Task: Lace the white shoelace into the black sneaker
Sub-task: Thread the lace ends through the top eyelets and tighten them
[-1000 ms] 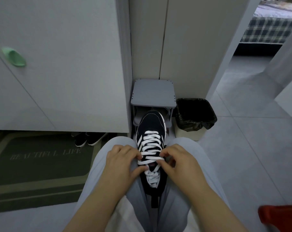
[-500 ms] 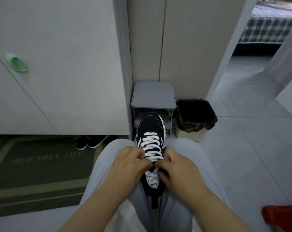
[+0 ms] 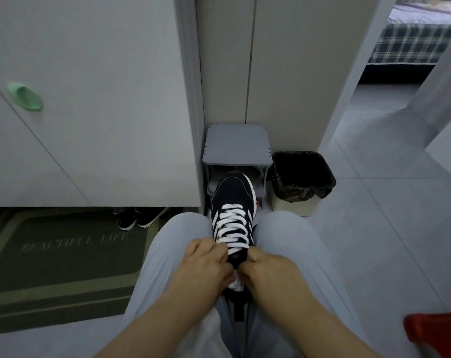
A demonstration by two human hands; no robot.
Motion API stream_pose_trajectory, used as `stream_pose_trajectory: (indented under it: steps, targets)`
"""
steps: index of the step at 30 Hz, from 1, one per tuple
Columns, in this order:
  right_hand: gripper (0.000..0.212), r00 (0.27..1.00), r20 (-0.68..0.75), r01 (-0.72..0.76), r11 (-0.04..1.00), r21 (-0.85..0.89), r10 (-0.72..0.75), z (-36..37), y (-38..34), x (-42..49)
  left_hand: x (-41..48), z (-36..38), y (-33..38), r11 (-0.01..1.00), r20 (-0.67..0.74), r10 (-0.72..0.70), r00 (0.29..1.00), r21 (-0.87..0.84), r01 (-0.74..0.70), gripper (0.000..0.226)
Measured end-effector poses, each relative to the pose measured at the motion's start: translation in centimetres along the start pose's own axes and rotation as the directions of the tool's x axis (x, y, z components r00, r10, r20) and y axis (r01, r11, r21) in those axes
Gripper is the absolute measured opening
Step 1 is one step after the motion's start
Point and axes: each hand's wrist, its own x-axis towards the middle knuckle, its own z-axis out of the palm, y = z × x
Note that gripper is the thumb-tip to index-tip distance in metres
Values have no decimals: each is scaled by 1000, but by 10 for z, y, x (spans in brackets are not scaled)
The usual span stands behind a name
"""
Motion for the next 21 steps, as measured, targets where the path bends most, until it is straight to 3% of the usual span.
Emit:
stream_pose_trajectory:
  steps: [3,6,11,15,18,21]
  targets:
    - [33,1000,1,18,1000,-8,-18,3,-1,-3,-5,-1,7,999,4,-31,999,-17,31,28]
    - [16,996,-48,-64,989,136,71,0,1,-4,-7,-7,3,991,-40,-111,993,-80,108,31]
    - [24,950,-123,-215,885,412,289,-11,11,-4,-10,-26,-8,894,-95,-403,910,-253,370,20]
    - [33,989,-68,-113,962,248,134,-6,5,-3,-9,-24,-3,882,-9,-420,908,-240,406,49]
    - [19,1000,-10,26,990,139,-24,2,-6,1,-3,-15,0,908,46,-399,916,-122,402,72]
    - [15,997,72,-5,988,154,-7,9,-10,8,2,-11,-1,896,97,-440,893,-21,444,93]
